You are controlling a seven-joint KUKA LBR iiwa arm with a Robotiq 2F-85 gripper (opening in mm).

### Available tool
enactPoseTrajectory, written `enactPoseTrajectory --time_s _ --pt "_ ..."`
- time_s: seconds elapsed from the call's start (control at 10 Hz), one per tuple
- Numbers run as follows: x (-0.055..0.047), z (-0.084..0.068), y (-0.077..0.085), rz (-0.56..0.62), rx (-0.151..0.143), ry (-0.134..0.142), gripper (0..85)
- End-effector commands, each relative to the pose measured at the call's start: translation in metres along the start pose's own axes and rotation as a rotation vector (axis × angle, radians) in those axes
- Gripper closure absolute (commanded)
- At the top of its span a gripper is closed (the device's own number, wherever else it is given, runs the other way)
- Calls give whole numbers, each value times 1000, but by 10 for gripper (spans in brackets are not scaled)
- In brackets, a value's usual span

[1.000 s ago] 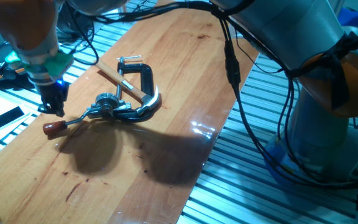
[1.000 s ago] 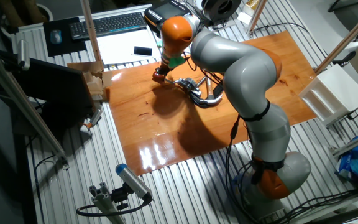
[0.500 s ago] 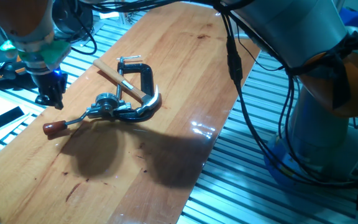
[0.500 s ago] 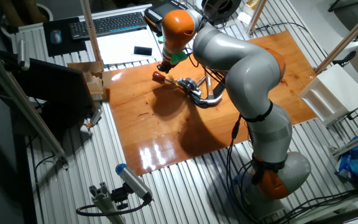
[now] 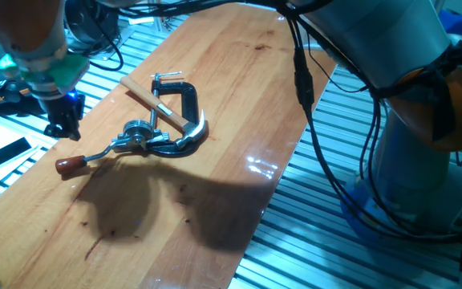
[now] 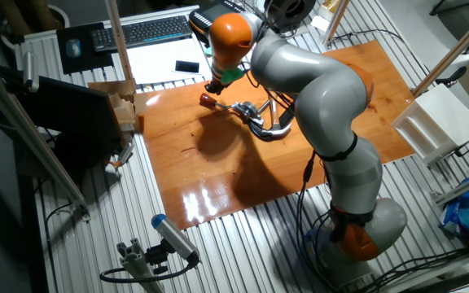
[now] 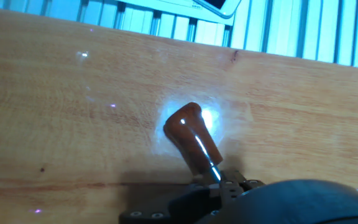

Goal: Push down the lever

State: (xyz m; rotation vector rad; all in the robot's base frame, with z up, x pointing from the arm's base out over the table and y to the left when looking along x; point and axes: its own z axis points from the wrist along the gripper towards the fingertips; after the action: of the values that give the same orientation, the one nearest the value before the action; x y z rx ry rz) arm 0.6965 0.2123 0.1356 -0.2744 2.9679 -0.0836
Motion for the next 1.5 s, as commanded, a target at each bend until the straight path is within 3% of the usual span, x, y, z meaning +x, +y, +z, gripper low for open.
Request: enactPoseTrajectory --time_s 0.0,0.1,0.2,0.4,0.5,0.6,0.8,1.0,1.1,1.3,1.4 --pt "0 0 0 21 6 8 850" --pt "0 0 0 55 16 13 850" --pt "0 0 0 66 20 43 850" --pt "0 0 0 90 2 60 850" --pt "0 0 0 82 -10 102 850" --pt "0 0 0 73 -2 122 850" --pt "3 -7 -9 64 -36 114 850" --pt "4 -36 -11 43 -27 118 850" --pt "8 -48 -18 20 -22 108 850" --pt "25 -67 -43 -16 -43 85 850" --pt "30 -72 -47 -11 -45 86 850"
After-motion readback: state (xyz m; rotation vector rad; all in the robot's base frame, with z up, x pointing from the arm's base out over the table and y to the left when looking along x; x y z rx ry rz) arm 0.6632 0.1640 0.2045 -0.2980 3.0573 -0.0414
